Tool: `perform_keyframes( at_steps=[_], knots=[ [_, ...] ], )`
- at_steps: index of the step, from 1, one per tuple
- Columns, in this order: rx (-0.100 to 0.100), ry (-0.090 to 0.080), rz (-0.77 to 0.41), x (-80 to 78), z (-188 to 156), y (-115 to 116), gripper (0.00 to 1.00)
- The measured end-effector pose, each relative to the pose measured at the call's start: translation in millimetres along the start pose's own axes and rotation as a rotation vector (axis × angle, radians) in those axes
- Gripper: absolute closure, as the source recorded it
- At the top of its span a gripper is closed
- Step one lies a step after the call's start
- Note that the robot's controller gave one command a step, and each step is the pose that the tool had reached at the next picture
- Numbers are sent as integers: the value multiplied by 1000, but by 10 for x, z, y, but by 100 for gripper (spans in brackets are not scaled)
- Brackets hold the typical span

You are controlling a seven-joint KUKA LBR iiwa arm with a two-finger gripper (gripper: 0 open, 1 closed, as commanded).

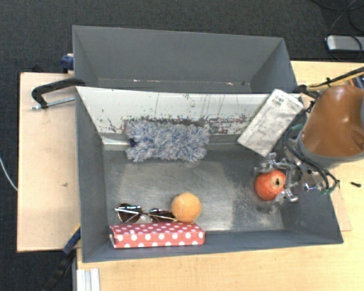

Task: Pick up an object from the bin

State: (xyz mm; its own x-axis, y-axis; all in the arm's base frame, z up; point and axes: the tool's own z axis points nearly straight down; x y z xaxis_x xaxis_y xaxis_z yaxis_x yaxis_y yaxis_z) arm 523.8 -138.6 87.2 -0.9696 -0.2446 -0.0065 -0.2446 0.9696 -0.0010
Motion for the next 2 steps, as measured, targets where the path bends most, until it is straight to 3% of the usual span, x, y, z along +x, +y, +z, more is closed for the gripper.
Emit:
perform_keyframes(
  at_steps=[1,2],
  knots=[
    [0,1,61,-196,-44,-119,0],
    [-2,-1,-132,-578,8,-293,100]
  ],
)
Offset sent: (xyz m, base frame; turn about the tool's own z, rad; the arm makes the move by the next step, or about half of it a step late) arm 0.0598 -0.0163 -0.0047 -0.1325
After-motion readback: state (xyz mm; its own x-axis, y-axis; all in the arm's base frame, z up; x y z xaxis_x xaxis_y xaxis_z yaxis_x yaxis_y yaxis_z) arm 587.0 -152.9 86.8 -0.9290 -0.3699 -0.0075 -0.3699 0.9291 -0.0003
